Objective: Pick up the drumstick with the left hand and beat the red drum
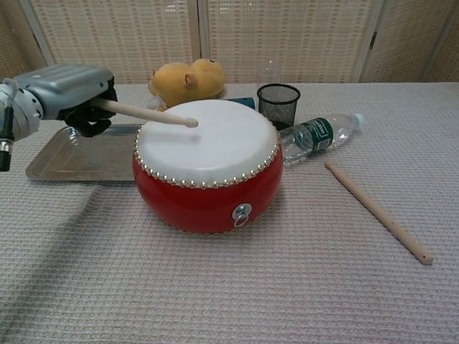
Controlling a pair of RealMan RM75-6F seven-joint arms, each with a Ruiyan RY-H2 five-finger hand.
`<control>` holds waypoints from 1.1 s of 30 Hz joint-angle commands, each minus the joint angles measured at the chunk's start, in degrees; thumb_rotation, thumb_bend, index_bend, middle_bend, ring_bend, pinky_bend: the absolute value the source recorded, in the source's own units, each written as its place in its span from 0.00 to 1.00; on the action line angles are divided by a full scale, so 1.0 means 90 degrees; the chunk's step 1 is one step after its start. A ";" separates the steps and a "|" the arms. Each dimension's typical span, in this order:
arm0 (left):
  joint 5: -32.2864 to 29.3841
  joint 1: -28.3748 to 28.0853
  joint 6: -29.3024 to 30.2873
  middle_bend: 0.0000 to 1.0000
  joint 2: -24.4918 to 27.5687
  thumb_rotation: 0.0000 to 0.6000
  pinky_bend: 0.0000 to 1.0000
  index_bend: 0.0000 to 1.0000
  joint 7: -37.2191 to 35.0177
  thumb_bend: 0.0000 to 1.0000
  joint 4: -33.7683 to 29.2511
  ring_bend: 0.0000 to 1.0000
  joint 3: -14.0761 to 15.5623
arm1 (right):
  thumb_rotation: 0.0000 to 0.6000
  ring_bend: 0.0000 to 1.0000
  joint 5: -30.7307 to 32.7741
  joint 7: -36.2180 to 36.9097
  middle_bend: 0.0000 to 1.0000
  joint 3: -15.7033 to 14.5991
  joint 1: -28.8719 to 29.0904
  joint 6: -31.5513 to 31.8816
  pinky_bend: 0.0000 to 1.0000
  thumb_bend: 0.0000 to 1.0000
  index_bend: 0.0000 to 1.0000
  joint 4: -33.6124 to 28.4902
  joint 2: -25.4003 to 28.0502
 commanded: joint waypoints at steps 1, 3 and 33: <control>-0.0220 0.0269 -0.0003 1.00 0.0455 1.00 1.00 1.00 -0.1976 0.71 -0.0371 0.98 -0.0780 | 1.00 0.00 0.0007 -0.0016 0.13 0.0004 0.0005 -0.0011 0.04 0.09 0.04 -0.0018 0.0003; -0.0147 0.0239 -0.0122 1.00 0.0496 1.00 1.00 1.00 -0.2079 0.71 -0.0092 0.98 -0.0759 | 1.00 0.00 0.0016 -0.0021 0.13 0.0008 0.0013 -0.0025 0.04 0.09 0.04 -0.0021 -0.0001; 0.0416 -0.0815 -0.2347 1.00 -0.1194 1.00 1.00 1.00 -0.2283 0.69 0.4997 0.93 -0.0033 | 1.00 0.00 0.0158 0.0021 0.13 0.0033 0.0064 -0.0190 0.04 0.09 0.03 0.0057 -0.0042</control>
